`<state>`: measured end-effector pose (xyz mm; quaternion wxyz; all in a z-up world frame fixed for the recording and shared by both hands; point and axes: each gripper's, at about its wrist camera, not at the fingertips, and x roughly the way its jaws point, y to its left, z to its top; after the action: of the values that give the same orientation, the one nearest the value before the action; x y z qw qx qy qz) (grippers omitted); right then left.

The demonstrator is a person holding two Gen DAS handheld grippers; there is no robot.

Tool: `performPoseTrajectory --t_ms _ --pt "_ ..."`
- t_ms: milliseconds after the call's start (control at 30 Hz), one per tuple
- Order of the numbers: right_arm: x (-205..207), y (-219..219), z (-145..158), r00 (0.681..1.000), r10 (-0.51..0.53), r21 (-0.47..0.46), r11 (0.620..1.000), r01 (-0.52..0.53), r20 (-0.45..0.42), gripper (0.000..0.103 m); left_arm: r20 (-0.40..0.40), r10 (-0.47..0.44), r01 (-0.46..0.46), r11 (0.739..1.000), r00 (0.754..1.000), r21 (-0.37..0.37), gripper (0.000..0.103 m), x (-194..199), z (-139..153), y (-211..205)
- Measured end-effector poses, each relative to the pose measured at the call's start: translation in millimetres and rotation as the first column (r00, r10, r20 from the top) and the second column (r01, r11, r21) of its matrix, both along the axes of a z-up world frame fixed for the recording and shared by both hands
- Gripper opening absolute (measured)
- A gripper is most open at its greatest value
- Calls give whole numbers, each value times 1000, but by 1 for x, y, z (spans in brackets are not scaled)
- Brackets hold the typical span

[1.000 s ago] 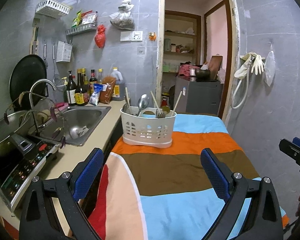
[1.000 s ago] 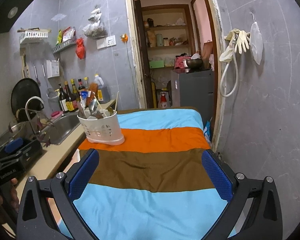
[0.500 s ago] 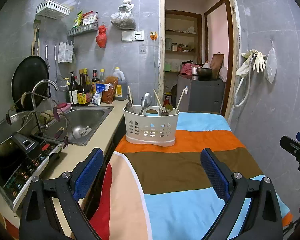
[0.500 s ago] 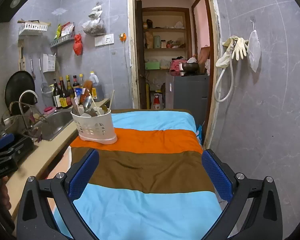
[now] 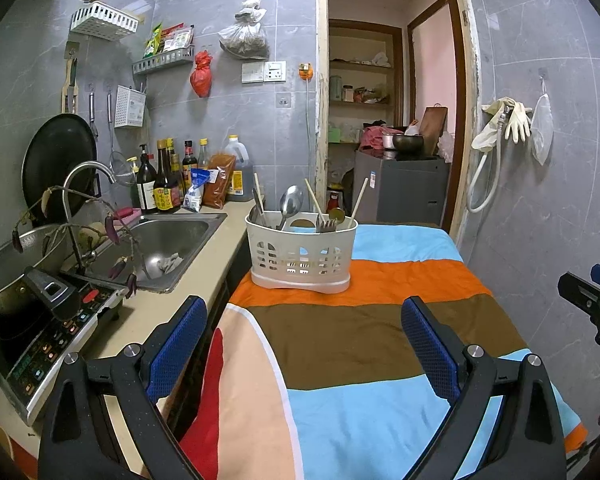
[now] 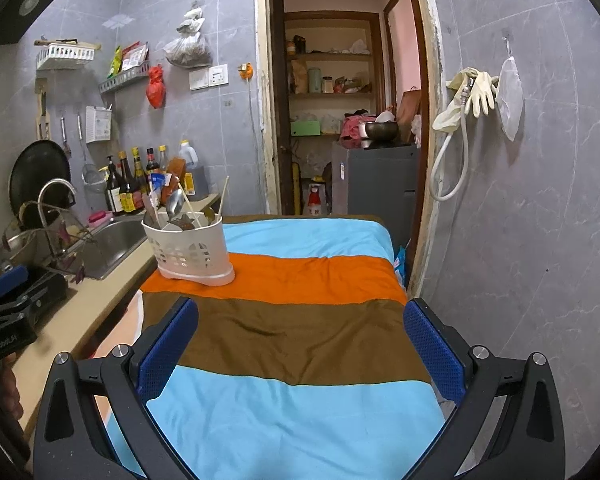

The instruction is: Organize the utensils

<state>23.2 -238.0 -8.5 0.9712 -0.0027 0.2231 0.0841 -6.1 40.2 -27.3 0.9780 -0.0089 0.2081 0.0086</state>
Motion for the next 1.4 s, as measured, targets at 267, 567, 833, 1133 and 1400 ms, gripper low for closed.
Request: performPoseTrajectory --t_ms 267,567,833,1133,1400 --pt "2 1 0 1000 9 7 1000 -9 1 103 -2 -1 1 1000 1000 -3 95 1 -1 1" --pt "3 2 -1 1000 8 11 1000 -8 -2 103 -5 -2 2 1000 1000 -2 95 2 -1 -2" --pt "3 2 -1 1000 9 12 1000 -9 -2 103 -4 -2 2 1000 1000 -3 95 3 -2 -4" --pt "2 3 -1 1000 7 13 1000 -7 -2 103 -9 -7 7 1000 1000 -8 95 7 -4 -8" --pt "2 3 -2 1000 9 14 1000 -9 -2 103 -9 -7 7 1000 1000 -9 95 8 -4 -11"
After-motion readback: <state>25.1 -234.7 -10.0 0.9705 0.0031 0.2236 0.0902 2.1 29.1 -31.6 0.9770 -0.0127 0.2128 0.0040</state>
